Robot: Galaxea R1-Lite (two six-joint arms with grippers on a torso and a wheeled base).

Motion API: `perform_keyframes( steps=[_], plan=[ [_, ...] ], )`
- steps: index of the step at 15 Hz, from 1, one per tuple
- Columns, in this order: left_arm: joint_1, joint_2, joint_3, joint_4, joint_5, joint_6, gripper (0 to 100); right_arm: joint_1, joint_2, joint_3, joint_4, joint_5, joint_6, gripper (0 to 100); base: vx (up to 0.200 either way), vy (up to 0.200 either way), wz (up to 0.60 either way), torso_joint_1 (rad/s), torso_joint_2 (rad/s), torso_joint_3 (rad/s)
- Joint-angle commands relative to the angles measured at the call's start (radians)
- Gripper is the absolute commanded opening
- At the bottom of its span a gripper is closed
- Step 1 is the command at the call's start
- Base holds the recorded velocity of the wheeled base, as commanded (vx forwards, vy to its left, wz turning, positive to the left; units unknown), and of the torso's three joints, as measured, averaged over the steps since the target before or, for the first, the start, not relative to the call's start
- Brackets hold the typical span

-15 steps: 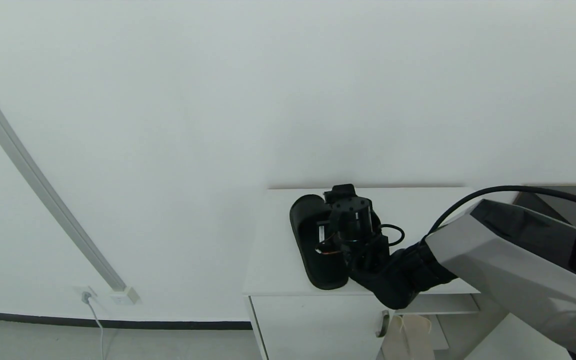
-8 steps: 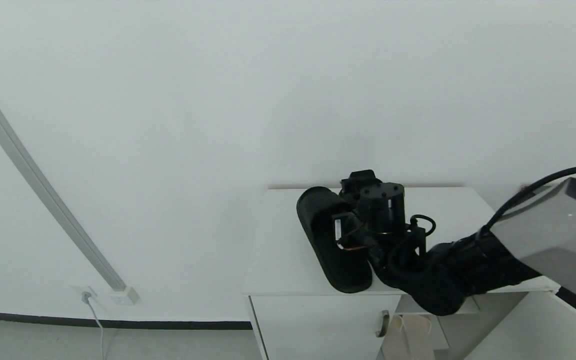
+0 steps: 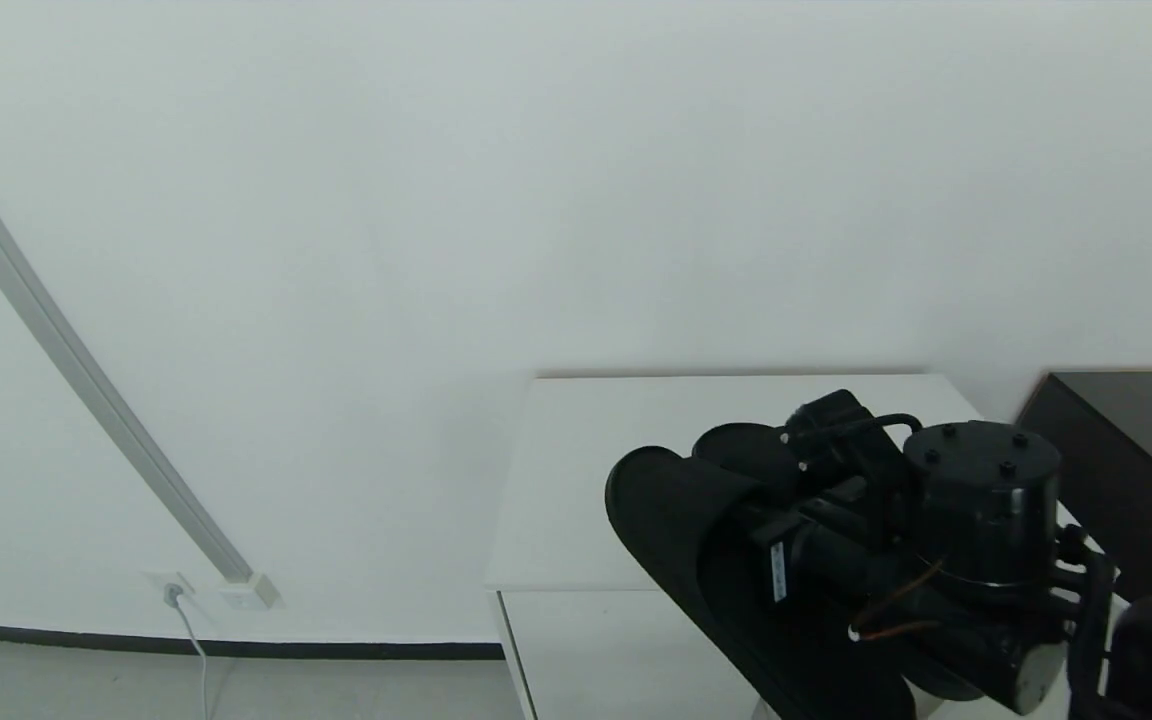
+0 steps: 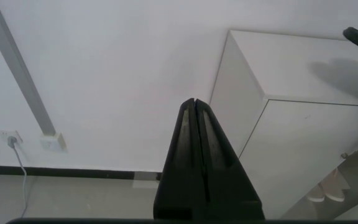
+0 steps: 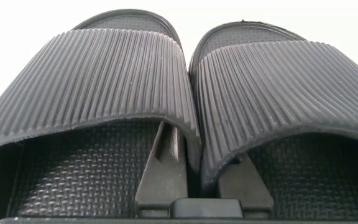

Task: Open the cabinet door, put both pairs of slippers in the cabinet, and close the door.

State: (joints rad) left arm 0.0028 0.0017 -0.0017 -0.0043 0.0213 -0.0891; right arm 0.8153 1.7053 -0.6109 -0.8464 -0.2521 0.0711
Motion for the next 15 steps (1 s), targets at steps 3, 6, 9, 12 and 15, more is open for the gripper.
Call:
perform_keyframes(
  steps=[3, 6, 9, 12, 15],
  plan=[
    [0.0, 0.001, 0.0, 0.0, 0.002, 0.0, 0, 0.035, -0.058, 0.043, 0.003, 0.001, -0.011, 0, 0.0, 0.0, 0.0, 0.0, 0.0, 0.0],
    [0.0, 0.001, 0.0, 0.0, 0.0, 0.0, 0, 0.036, -0.046, 0.042, 0.001, -0.003, -0.01, 0, 0.0, 0.0, 0.0, 0.0, 0.0, 0.0],
    [0.0, 0.001, 0.0, 0.0, 0.0, 0.0, 0, 0.045, -0.044, 0.042, 0.001, -0.004, -0.011, 0, 0.0, 0.0, 0.0, 0.0, 0.0, 0.0],
    [0.0, 0.001, 0.0, 0.0, 0.0, 0.0, 0, 0.051, -0.046, 0.043, 0.001, -0.006, -0.011, 0, -0.133, 0.0, 0.0, 0.002, 0.0, 0.0],
    [0.0, 0.001, 0.0, 0.0, 0.0, 0.0, 0, 0.056, -0.046, 0.045, 0.001, -0.006, -0.01, 0, -0.2, 0.0, 0.0, 0.015, 0.0, 0.002]
  ],
)
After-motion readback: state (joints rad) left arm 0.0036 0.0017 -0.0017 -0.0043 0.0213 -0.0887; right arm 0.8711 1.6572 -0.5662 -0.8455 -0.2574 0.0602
